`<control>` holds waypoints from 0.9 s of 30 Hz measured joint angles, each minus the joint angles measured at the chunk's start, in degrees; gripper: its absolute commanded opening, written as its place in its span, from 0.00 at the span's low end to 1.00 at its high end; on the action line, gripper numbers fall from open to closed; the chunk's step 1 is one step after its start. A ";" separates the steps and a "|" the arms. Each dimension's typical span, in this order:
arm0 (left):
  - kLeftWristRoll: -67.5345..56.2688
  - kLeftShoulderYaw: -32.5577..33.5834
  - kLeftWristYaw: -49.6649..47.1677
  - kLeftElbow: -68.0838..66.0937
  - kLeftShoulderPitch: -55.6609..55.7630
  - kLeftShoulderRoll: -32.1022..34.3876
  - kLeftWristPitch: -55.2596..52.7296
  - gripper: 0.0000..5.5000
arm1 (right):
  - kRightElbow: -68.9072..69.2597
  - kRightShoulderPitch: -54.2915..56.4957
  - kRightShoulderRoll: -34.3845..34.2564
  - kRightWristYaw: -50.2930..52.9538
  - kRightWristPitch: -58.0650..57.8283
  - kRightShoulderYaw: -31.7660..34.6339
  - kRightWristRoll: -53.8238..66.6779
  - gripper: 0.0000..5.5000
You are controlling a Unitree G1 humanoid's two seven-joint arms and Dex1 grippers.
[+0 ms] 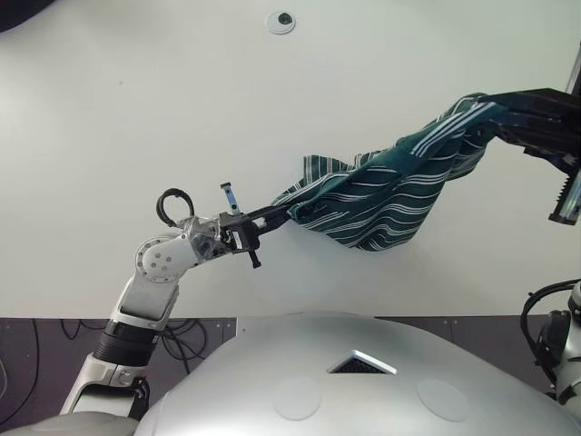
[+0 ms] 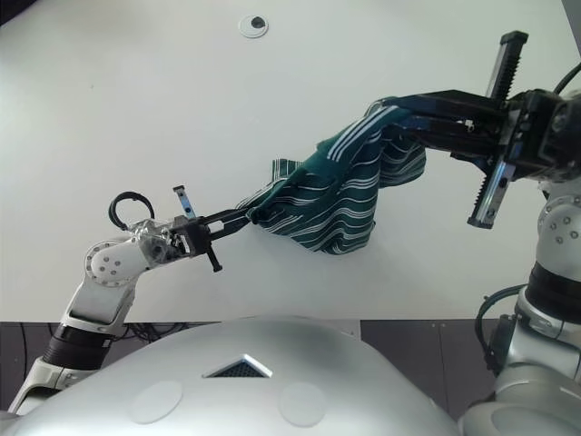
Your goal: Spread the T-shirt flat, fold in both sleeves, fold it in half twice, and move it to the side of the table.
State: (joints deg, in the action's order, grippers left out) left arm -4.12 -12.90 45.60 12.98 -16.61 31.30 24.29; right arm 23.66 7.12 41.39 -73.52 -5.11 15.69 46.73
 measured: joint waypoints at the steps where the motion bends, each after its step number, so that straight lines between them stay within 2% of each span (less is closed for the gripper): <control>1: -0.63 0.76 -0.15 0.91 0.10 0.04 0.45 0.01 | -0.16 0.11 -0.08 0.20 0.11 -0.14 -0.55 0.00; 4: -7.28 4.95 -1.14 6.79 2.29 0.34 0.15 0.01 | -3.54 2.88 -0.75 4.07 1.66 -1.65 -5.41 0.00; 7: -14.70 12.01 -3.27 11.52 8.80 3.02 -7.23 0.01 | -10.55 9.65 -5.29 11.68 4.58 -3.09 -11.41 0.00; 8: -15.36 14.36 -4.11 12.08 12.13 4.65 -10.54 0.01 | -13.64 12.87 -6.35 14.88 5.72 -4.01 -14.70 0.00; 12: -13.80 16.87 -5.64 8.85 25.20 8.79 -20.33 0.01 | -23.36 21.71 -9.63 21.54 11.89 -9.10 -25.83 0.00; 15: -7.22 15.23 -5.47 -1.18 39.64 11.86 -24.28 0.01 | -35.01 30.22 -10.43 30.06 22.63 -13.46 -40.89 0.00; 17: -2.38 12.86 -5.27 -9.39 48.62 12.48 -24.87 0.01 | -43.51 36.08 -11.82 34.41 27.02 -15.25 -45.72 0.00; 23: 11.18 5.65 -6.77 -40.06 73.21 11.62 -17.68 0.01 | -70.24 53.25 -13.89 42.79 31.73 -16.17 -51.16 0.00; 27: 20.58 0.81 -13.36 -62.30 89.96 8.82 -10.71 0.01 | -84.75 65.24 -14.08 47.91 32.33 -16.63 -53.71 0.00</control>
State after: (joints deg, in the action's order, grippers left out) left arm 16.45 -12.10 32.24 -49.33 73.35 40.11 13.58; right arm -61.08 72.36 27.31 -25.61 27.23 -0.94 -6.98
